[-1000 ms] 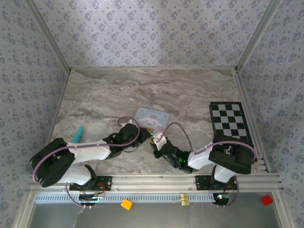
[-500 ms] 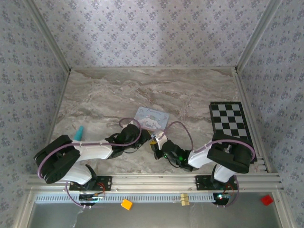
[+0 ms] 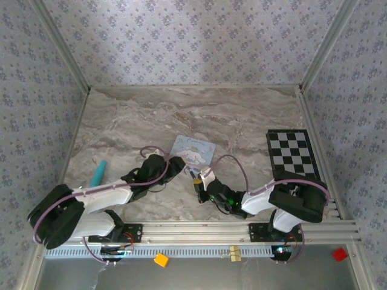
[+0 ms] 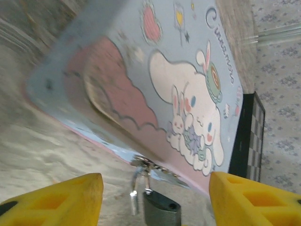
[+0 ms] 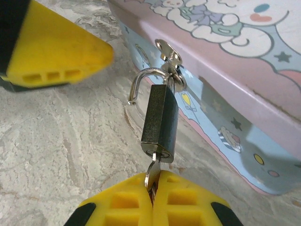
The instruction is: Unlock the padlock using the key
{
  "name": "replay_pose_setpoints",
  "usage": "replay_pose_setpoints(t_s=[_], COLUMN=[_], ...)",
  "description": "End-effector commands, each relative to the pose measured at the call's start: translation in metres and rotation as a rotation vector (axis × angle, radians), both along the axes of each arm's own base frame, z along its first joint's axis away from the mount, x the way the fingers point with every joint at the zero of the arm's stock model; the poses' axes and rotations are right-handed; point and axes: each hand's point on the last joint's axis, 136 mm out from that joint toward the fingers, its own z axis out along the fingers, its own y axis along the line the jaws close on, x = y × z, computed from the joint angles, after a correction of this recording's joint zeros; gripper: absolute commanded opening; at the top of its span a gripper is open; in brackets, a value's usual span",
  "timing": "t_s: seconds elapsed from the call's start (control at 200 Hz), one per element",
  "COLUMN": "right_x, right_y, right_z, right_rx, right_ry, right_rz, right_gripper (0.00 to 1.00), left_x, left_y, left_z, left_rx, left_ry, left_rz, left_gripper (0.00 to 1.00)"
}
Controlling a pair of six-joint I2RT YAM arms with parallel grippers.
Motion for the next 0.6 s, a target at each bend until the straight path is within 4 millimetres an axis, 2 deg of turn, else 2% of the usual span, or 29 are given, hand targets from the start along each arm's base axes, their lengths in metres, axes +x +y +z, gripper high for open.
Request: replay_pose_setpoints(t_s=[0.0, 0.15, 0.26, 0.375, 0.515, 0.595], right_x=[0.005, 0.004, 0.004, 0.007, 0.01, 0.011], right_y=[-0.01, -0.011, -0.011, -0.016, -0.023, -0.029], right_z=[0.003, -0.003, -0.009, -0.007, -0.006, -0.008], right_rx=[0.027, 0.035, 0.045, 0.076, 0.092, 0.104], right_ry=[0.016, 0.058, 0.083, 0.101, 0.112, 0.128], right_rz=[-0.061, -0.073, -0.081, -0.115, -0.15, -0.167], right_gripper=[0.0, 0.0, 0.0, 0.0, 0.0, 0.0], left_x=[0.0, 0.011, 0.024, 0.037, 0.047, 0.05], left_y=[0.029, 0.072, 0.082, 0.075, 0.044, 0.033], left_z=[0.004, 0.017, 0.023, 0.024, 0.023, 0.02], left_rx=[0.139, 0.27, 0.269, 0.278, 0.221, 0.186], left_ry=[-0.037, -0.062, -0.073, -0.07, -0.076, -0.072], left_rz=[-0.001, 0.015, -0.026, -0.094, -0.229, -0.258], left_gripper=[0.64, 0.72, 0.74, 0.75, 0.74, 0.72])
